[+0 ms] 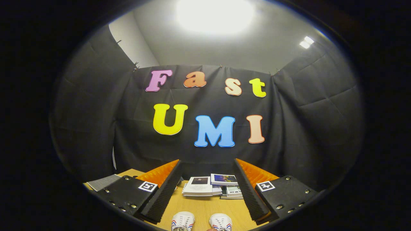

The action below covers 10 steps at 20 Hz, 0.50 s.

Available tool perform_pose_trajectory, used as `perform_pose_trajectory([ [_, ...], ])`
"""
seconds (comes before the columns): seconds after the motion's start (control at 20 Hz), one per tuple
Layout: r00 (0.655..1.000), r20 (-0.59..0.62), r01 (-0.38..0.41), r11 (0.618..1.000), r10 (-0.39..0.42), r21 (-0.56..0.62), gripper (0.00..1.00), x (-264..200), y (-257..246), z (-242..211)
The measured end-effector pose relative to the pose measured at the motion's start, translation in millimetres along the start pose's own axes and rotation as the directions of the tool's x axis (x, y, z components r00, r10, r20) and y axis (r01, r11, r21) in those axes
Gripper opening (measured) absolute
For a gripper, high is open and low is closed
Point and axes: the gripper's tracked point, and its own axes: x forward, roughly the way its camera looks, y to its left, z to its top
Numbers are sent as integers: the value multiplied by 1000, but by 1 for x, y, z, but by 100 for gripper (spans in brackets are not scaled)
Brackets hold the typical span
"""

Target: Open the storage box then place both shoes into the box .Put the left shoe in first, then the right shoe, with the right side of both shoes facing outward in a uniform manner.

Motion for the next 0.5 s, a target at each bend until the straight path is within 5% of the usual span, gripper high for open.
perform_pose_trajectory([
  [0.5, 994, -35, -98, 990, 102, 98, 96, 3, 29, -19],
])
